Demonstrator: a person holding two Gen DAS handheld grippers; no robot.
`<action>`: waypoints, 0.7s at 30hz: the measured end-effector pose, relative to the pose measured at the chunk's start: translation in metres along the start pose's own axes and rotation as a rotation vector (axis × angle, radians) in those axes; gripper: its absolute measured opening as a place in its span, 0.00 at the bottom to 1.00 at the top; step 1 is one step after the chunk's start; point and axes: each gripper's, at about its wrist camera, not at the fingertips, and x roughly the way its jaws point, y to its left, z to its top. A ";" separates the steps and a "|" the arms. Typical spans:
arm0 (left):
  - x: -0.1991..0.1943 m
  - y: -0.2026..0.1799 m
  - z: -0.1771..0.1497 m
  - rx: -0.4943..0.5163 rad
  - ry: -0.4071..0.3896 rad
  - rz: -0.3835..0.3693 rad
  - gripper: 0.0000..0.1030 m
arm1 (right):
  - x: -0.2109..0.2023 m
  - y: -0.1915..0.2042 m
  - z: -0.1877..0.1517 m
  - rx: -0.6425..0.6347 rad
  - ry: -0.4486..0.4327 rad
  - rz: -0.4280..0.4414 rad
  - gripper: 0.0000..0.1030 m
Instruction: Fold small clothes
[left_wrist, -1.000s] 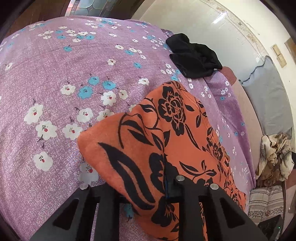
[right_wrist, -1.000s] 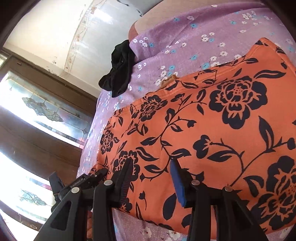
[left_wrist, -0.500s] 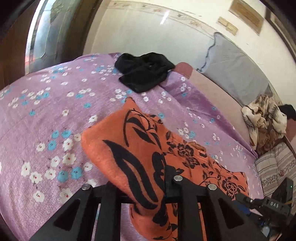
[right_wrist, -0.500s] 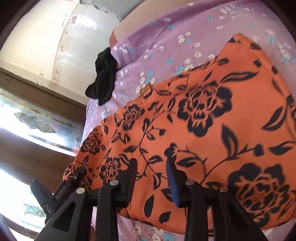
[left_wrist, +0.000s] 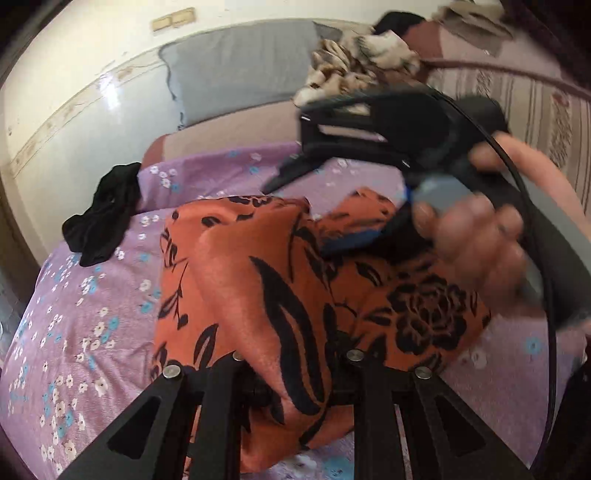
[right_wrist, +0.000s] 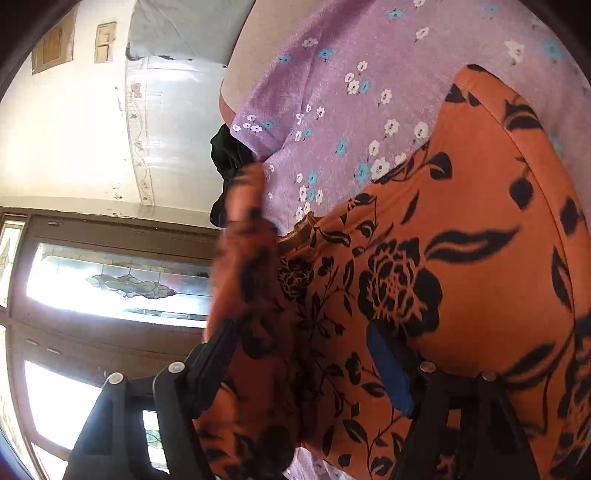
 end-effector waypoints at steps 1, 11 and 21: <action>0.004 -0.006 -0.004 0.026 0.025 -0.004 0.18 | 0.006 -0.005 0.006 0.010 0.018 -0.012 0.76; 0.007 -0.013 -0.003 0.086 0.014 0.017 0.18 | 0.030 0.022 0.023 -0.208 -0.016 -0.193 0.19; 0.014 -0.044 0.052 0.056 -0.024 -0.136 0.19 | -0.038 0.044 0.039 -0.393 -0.238 -0.235 0.16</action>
